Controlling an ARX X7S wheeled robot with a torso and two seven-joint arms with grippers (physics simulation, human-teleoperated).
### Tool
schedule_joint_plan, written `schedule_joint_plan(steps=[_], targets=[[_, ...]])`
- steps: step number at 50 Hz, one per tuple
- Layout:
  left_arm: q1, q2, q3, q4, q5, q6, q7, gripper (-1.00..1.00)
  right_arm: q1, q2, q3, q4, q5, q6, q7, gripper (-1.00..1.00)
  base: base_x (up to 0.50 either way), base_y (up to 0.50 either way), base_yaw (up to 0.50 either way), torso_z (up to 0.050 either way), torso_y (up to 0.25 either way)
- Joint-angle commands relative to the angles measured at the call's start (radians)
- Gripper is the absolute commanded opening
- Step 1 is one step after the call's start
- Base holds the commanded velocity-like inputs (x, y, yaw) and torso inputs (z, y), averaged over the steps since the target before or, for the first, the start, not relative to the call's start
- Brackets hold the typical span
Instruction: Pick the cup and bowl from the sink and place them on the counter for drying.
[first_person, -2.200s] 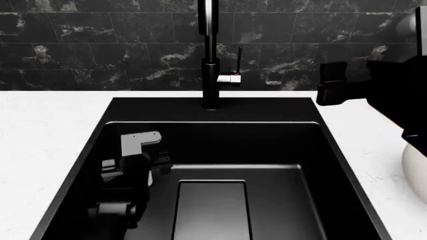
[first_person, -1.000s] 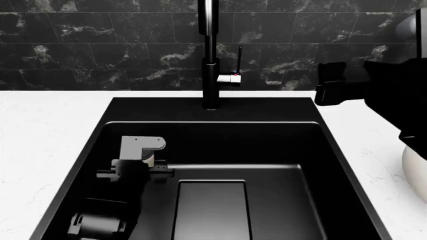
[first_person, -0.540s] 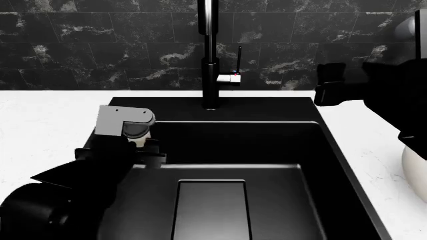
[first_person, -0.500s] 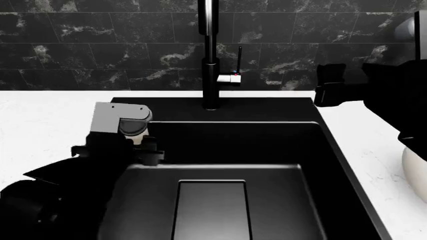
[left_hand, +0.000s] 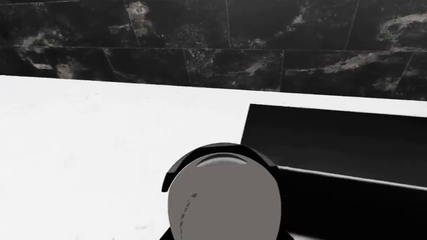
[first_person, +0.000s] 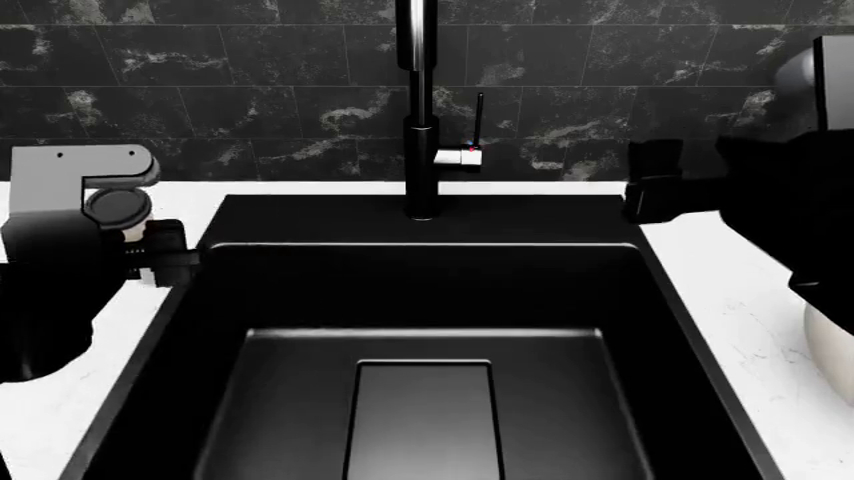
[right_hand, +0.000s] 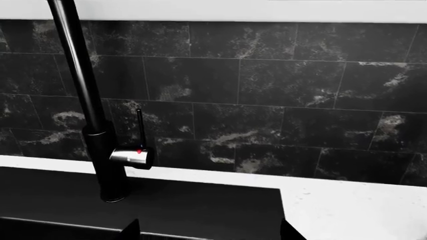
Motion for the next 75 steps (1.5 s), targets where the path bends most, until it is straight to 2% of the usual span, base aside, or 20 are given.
schedule_joint_plan(steps=[1, 13, 25, 47, 48, 68, 75], targets=[[0.013, -0.083, -0.043, -0.110, -0.010, 0.075, -0.036, -1.00, -0.019, -0.003, 0.004, -0.005, -0.005, -0.006, -0.003, 1.00, 0.00, 0.00, 0.00, 0.000, 0.000], [0.061, -0.131, -0.038, -0.195, 0.034, 0.134, -0.001, -1.00, -0.038, -0.001, 0.000, -0.009, -0.009, -0.016, -0.007, 1.00, 0.00, 0.00, 0.00, 0.000, 0.000], [0.069, -0.117, 0.006, -0.253, 0.057, 0.155, 0.013, -1.00, -0.058, 0.008, 0.005, -0.018, -0.003, -0.024, -0.004, 1.00, 0.00, 0.00, 0.00, 0.000, 0.000], [0.096, -0.128, -0.014, -0.265, 0.045, 0.171, 0.014, -1.00, -0.043, 0.007, -0.017, -0.023, -0.037, -0.033, -0.024, 1.00, 0.00, 0.00, 0.00, 0.000, 0.000], [0.098, -0.128, -0.016, -0.265, 0.044, 0.171, 0.014, 1.00, -0.046, 0.008, -0.016, -0.024, -0.037, -0.035, -0.024, 1.00, 0.00, 0.00, 0.00, 0.000, 0.000], [0.110, -0.125, -0.030, -0.232, 0.017, 0.166, 0.001, 1.00, -0.060, 0.013, -0.013, -0.030, -0.033, -0.048, -0.016, 1.00, 0.00, 0.00, 0.00, 0.000, 0.000], [0.158, -0.114, -0.085, -0.151, -0.049, 0.110, -0.048, 1.00, -0.060, 0.018, -0.011, -0.035, -0.024, -0.047, -0.009, 1.00, 0.00, 0.00, 0.00, 0.000, 0.000]])
